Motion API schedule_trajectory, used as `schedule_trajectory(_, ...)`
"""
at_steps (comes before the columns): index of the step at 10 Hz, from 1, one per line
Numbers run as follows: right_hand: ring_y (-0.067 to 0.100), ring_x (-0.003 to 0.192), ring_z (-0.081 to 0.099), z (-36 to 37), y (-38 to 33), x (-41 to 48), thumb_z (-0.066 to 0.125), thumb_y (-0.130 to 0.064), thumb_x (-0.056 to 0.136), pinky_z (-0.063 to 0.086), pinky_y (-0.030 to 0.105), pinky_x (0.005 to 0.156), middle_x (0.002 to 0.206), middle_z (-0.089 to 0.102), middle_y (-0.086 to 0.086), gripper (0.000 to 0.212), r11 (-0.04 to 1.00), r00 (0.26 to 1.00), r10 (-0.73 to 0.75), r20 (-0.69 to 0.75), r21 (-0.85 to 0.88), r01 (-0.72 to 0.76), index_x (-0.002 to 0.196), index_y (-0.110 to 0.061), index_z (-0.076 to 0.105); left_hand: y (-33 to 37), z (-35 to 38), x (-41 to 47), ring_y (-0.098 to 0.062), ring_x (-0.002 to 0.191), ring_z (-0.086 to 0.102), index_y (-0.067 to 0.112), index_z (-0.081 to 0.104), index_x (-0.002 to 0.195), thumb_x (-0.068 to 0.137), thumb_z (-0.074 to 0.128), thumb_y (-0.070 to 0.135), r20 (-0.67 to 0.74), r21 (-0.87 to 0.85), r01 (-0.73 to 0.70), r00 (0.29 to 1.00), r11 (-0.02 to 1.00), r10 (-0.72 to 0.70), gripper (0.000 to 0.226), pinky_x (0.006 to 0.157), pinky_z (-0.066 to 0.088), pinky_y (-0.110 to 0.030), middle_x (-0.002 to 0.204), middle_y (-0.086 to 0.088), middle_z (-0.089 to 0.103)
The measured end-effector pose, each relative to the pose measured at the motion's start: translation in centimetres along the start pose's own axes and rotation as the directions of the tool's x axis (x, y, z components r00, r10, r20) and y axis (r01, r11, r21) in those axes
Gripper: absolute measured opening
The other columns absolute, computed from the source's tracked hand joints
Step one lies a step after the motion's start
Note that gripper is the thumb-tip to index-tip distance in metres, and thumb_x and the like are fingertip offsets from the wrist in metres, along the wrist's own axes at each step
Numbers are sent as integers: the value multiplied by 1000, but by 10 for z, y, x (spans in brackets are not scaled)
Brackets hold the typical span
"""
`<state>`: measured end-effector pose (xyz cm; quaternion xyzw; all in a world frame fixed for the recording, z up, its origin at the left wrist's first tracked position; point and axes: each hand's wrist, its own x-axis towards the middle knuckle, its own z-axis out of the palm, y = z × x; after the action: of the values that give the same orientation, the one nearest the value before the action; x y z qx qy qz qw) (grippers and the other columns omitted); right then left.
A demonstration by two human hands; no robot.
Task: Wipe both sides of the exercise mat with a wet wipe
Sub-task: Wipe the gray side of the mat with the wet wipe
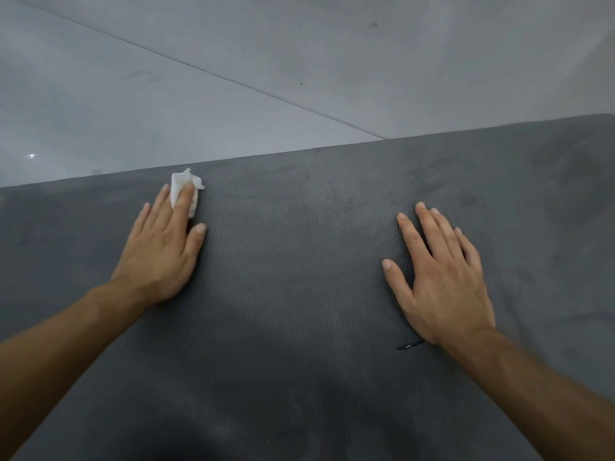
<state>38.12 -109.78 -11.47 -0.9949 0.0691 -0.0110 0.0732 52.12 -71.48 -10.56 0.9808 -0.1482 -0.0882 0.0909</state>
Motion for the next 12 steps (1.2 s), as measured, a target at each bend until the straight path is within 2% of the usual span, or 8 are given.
schedule_trajectory(1,21,159,14,0,0,0,28,-59,103,16,49,128,172,20,6,72,1000,1000,-2,-2,1,2,163,-21,28,36,8,-19,-16,160,-1,22,9,166,104,25,46,16,11,-231,973,973,231,69,129,8,-42,174,3,2)
schedule_trajectory(3,21,159,15,0,0,0,27,-59,103,17,49,128,171,21,7,72,1000,1000,-5,-9,-5,5,163,-20,29,95,22,-59,-19,160,-4,14,10,166,106,30,45,123,65,-440,894,896,431,70,127,11,-43,174,2,-3)
schedule_trajectory(6,21,159,14,0,1,0,27,-59,103,16,48,128,172,20,7,72,1000,1000,-3,-6,-7,3,163,-20,28,132,29,-87,-21,160,-1,19,32,161,108,39,48,285,142,-846,533,515,797,61,126,10,-44,174,0,0)
schedule_trajectory(7,20,159,14,0,0,0,26,-59,103,14,48,129,172,20,6,72,1000,1000,2,1,-6,-2,164,-22,27,109,26,-56,-17,160,2,22,17,166,106,39,47,262,130,-785,617,606,742,68,127,9,-43,174,1,6)
schedule_trajectory(8,20,160,13,1,0,0,26,-60,103,14,48,129,172,19,6,72,1000,1000,1,6,-10,0,164,-22,26,78,13,-12,-14,160,-2,24,4,167,109,19,51,204,149,-600,796,786,570,65,128,2,-39,172,-3,14)
schedule_trajectory(10,21,159,14,0,1,0,27,-60,103,16,48,129,172,20,6,72,1000,1000,2,1,-9,-2,163,-21,27,55,4,54,-13,159,-4,28,1,165,105,7,57,77,140,-330,943,933,322,67,129,-2,-35,173,-3,11)
schedule_trajectory(11,20,160,13,0,0,0,27,-60,103,14,48,129,172,19,6,72,1000,1000,3,10,-7,-2,164,-22,27,64,6,75,-16,160,-2,24,3,166,102,10,56,52,61,-145,989,988,141,72,129,-1,-37,173,-5,10)
schedule_trajectory(12,20,160,12,0,1,0,26,-60,103,13,47,129,172,18,5,72,1000,1000,4,17,-4,-4,164,-22,26,94,9,69,-19,160,-1,27,1,166,101,19,50,52,16,-245,968,969,244,71,129,2,-41,174,-4,6)
